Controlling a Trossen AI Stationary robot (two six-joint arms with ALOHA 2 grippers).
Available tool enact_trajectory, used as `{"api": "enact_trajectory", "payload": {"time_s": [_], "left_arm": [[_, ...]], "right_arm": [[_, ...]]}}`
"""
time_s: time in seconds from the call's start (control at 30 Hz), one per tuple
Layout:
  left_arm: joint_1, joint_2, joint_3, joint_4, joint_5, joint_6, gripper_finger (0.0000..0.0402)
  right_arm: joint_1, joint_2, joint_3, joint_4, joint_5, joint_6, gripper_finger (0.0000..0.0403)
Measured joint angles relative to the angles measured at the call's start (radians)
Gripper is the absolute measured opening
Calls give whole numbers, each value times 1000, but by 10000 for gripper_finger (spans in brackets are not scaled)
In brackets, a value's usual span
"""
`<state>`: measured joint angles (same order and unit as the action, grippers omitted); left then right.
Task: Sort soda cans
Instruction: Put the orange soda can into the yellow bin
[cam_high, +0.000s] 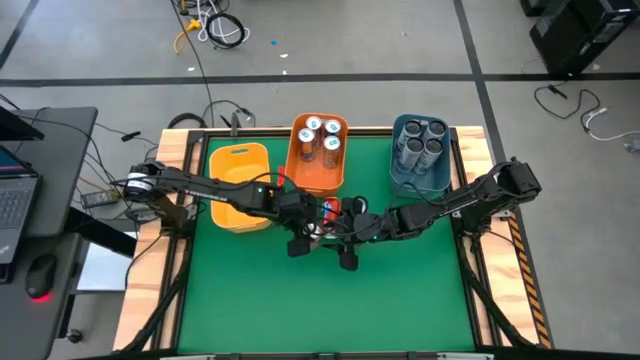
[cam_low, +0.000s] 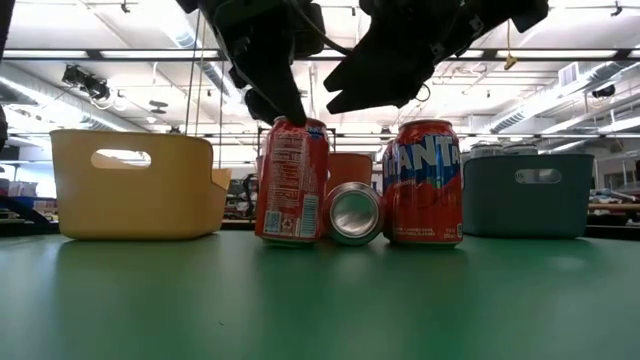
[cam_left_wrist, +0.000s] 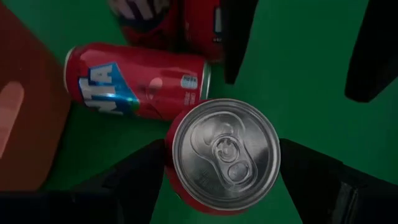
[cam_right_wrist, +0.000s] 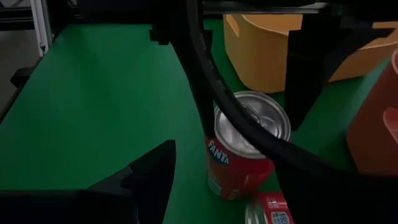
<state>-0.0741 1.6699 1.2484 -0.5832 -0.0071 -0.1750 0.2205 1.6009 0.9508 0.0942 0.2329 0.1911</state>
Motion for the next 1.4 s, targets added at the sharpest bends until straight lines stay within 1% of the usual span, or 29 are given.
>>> {"api": "enact_trajectory", "payload": {"time_s": [0.17, 0.33, 0.5, 0.6, 0.63, 0.73, 0.9, 1.0, 1.4], "left_arm": [[-5, 1, -2, 32, -1, 11, 305], [-5, -11, -3, -3, 10, 13, 305], [-6, -16, -5, -11, 5, 84, 305], [-6, -16, -5, -18, 1, -8, 305], [-6, -16, -5, -19, 5, -14, 305], [-8, -16, -3, -20, 11, -12, 305], [-15, -9, 72, -118, 22, 2, 305], [-21, -13, 108, -129, 24, 12, 305], [-27, -5, 101, -168, 20, 14, 305]], "right_arm": [[0, 0, 0, 0, 0, -3, 254], [0, 0, 0, -2, 0, -1, 254], [0, 0, 0, -5, 0, -1, 254], [0, 0, 0, -6, 0, -2, 254], [0, 0, 0, -6, 0, -2, 254], [0, 0, 0, -6, 0, -1, 255], [0, 0, 0, -6, 0, 0, 254], [0, 0, 0, -6, 0, 0, 254], [0, 0, 0, -11, 0, -1, 255]]}}
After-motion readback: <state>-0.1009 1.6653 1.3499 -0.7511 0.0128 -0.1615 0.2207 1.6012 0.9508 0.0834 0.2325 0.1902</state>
